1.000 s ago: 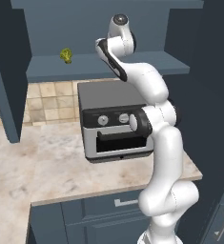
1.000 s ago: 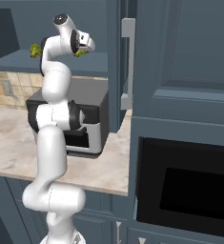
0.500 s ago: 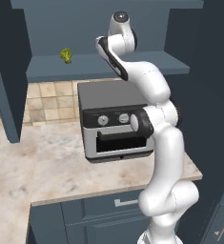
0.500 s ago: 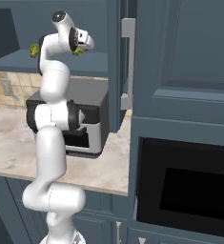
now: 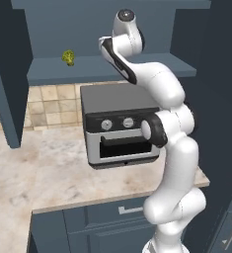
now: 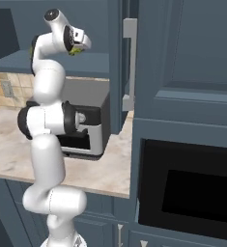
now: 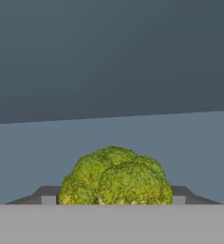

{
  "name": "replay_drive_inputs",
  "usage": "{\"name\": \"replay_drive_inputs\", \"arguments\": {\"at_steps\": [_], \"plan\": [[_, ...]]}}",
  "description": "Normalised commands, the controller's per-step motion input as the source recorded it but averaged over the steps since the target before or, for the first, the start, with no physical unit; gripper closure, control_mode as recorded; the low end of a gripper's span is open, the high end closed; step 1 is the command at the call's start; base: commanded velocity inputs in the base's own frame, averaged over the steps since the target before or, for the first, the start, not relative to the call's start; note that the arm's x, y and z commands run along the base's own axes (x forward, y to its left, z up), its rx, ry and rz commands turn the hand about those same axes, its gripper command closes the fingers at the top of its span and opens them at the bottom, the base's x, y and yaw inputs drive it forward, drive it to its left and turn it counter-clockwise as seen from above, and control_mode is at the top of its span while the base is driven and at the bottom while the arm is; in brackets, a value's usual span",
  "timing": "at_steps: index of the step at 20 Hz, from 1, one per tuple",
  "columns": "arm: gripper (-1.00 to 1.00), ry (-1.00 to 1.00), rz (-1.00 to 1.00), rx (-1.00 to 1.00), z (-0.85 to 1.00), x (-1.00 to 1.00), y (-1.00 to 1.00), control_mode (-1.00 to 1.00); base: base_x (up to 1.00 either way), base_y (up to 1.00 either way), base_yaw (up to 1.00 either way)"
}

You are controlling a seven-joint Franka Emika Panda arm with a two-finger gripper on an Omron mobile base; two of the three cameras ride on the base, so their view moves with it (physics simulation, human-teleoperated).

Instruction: Pick the broccolis from the cabinet and place them in one bowl. Pick the cucumber from the sink and place it in the other bowl.

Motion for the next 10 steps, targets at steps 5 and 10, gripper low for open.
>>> {"name": "replay_drive_inputs", "arguments": {"at_steps": [5,10], "plan": [[1.0,-0.08,0.02,0.0,0.0,-0.45,0.12,-1.0,0.0,0.0,0.0],[1.0,-0.07,0.02,0.0,0.04,-0.62,0.11,-1.0,0.0,0.0,0.0]]}}
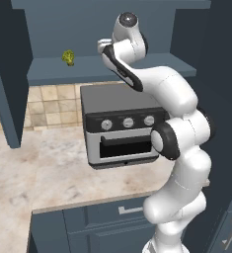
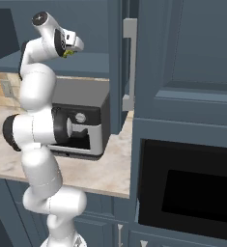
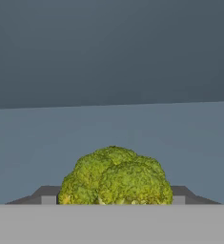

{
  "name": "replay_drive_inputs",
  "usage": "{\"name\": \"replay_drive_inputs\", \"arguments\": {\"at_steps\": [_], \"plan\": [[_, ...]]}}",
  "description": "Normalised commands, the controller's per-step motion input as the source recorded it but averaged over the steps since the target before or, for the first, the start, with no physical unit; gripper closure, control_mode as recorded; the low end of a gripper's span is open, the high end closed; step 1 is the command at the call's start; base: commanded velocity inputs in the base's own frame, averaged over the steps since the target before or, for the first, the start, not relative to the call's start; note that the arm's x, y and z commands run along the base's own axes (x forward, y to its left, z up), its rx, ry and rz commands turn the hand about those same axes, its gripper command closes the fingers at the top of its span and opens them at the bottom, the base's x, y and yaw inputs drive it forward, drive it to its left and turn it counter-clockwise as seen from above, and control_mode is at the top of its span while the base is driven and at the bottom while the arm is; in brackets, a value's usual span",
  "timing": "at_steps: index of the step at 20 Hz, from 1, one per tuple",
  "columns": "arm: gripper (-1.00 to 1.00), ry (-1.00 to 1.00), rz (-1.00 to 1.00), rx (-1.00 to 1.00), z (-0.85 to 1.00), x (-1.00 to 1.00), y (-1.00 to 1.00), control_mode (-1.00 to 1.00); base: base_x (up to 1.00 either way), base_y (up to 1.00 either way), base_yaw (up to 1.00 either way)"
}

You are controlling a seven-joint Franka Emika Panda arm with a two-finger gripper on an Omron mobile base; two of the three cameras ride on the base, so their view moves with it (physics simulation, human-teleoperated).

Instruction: Pick the broccolis from the cabinet and place them in one bowl. Pick the cucumber from the sink and place it in the other bowl.

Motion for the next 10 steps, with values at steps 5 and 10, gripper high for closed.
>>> {"name": "replay_drive_inputs", "arguments": {"at_steps": [5,10], "plan": [[1.0,0.0,0.0,0.0,0.23,-0.59,0.01,-1.0,0.0,0.0,0.0],[1.0,0.0,0.0,0.0,0.29,-0.7,0.04,-1.0,0.0,0.0,0.0]]}}
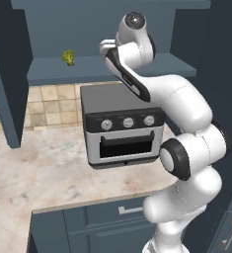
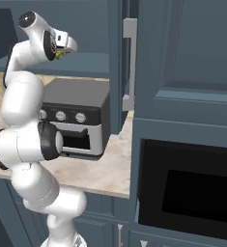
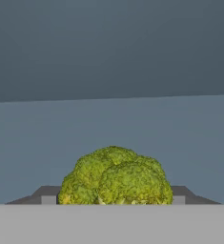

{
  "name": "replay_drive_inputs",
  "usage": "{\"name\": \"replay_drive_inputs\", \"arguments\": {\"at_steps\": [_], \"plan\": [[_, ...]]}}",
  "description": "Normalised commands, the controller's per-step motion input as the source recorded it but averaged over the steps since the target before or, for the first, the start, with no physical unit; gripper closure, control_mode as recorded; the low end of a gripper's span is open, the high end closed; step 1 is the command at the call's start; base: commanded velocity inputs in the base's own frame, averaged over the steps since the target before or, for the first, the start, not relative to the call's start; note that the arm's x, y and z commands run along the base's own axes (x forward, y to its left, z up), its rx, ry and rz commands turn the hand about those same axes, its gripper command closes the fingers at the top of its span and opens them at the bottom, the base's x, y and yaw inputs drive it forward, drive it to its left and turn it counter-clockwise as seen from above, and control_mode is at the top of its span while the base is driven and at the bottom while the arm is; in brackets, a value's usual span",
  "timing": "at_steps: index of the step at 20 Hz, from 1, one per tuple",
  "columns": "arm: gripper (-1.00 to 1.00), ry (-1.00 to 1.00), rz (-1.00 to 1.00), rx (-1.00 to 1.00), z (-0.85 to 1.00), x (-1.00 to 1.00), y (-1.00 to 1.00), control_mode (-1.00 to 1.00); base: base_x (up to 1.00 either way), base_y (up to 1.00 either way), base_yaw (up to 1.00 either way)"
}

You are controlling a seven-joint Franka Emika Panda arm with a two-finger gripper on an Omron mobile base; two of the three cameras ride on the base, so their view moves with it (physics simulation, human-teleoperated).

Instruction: Pick the broccolis from the cabinet and place them in one bowl. Pick the cucumber from the sink and place it in the other bowl.

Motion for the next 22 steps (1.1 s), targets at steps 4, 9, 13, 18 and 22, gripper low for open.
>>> {"name": "replay_drive_inputs", "arguments": {"at_steps": [4,9,13,18,22], "plan": [[1.0,0.0,0.0,0.0,0.23,-0.79,0.06,-1.0,0.0,0.0,0.0],[1.0,0.0,0.0,0.0,0.05,-0.9,0.02,-1.0,0.0,0.0,0.0],[1.0,0.03,0.01,0.0,0.0,-0.95,0.01,-1.0,0.0,0.0,0.0],[1.0,0.09,0.02,0.0,0.0,-0.97,0.0,-1.0,0.0,0.0,0.0],[1.0,0.09,0.06,0.02,0.0,-0.99,0.0,-1.0,0.0,0.0,0.0]]}}
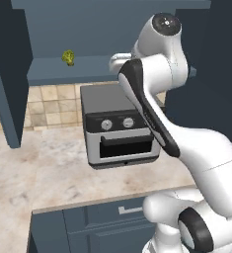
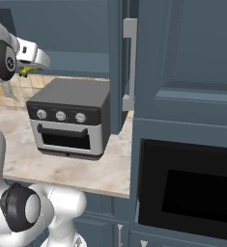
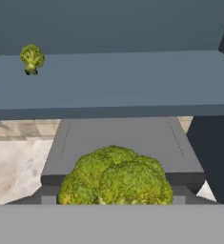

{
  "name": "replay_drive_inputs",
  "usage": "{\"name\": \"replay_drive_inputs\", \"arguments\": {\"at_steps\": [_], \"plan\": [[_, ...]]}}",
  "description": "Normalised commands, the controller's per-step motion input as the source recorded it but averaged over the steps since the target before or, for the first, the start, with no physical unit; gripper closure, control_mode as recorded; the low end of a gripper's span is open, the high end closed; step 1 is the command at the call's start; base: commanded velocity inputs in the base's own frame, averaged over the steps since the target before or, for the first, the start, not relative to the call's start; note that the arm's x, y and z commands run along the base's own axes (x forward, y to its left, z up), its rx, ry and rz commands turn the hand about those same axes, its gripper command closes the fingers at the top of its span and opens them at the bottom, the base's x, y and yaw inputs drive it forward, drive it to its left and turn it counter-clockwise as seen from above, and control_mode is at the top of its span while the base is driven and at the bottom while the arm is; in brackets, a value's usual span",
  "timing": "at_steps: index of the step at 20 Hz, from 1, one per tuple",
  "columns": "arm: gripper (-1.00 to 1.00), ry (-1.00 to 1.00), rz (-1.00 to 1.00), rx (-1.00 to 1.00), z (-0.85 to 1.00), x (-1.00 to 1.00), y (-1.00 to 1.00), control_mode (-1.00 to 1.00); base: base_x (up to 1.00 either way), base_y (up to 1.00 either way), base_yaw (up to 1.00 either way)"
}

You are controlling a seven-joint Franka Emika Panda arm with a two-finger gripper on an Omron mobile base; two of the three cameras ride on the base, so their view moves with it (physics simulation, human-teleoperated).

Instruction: Pick the broccolis from the cabinet and place them in one bowl. Pick the cucumber from the sink and place it in the other bowl.

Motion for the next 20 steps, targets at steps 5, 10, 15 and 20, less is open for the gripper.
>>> {"name": "replay_drive_inputs", "arguments": {"at_steps": [5,10,15,20], "plan": [[1.0,0.16,0.06,0.03,-0.16,-0.84,0.01,-1.0,0.0,0.0,0.0],[1.0,0.2,0.03,0.0,-0.61,-0.55,0.0,-1.0,0.0,0.0,0.0],[1.0,0.22,0.0,0.0,-0.86,-0.38,0.0,-1.0,0.0,0.0,0.0],[1.0,0.18,0.0,0.0,-0.52,-0.4,0.0,-1.0,0.0,0.0,0.0]]}}
